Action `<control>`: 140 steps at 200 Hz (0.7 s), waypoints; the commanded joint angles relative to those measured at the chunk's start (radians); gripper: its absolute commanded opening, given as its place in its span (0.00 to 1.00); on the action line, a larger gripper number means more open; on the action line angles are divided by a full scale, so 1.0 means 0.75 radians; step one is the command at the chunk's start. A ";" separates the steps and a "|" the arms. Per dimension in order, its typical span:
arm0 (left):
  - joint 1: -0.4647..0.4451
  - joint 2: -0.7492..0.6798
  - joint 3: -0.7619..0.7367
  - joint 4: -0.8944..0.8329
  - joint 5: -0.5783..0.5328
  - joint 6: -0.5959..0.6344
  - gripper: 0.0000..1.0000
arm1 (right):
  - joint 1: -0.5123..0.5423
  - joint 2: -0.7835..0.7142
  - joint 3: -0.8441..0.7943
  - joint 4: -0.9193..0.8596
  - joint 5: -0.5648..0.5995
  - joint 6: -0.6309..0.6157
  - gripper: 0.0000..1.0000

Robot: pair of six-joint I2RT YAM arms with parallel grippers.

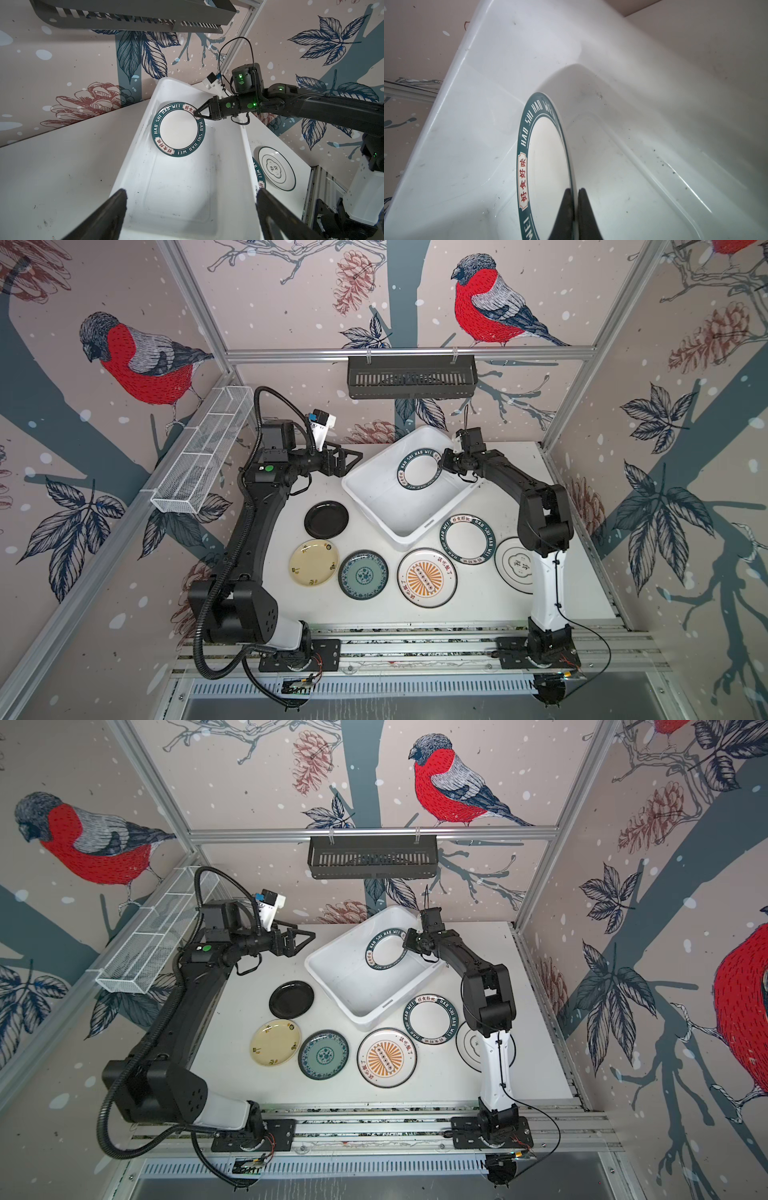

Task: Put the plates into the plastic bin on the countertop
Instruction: 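Lower the green-rimmed plate into the white bin with the right gripper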

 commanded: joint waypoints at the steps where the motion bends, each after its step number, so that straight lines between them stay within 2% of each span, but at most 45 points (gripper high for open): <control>1: -0.002 -0.009 -0.002 0.046 0.019 -0.005 0.96 | 0.008 0.024 0.043 -0.025 0.020 -0.034 0.01; 57: -0.006 -0.007 -0.003 0.049 0.021 -0.007 0.96 | 0.014 0.088 0.130 -0.109 0.079 -0.076 0.01; 140: -0.007 -0.009 -0.007 0.051 0.031 -0.007 0.96 | 0.016 0.093 0.095 -0.111 0.136 -0.086 0.03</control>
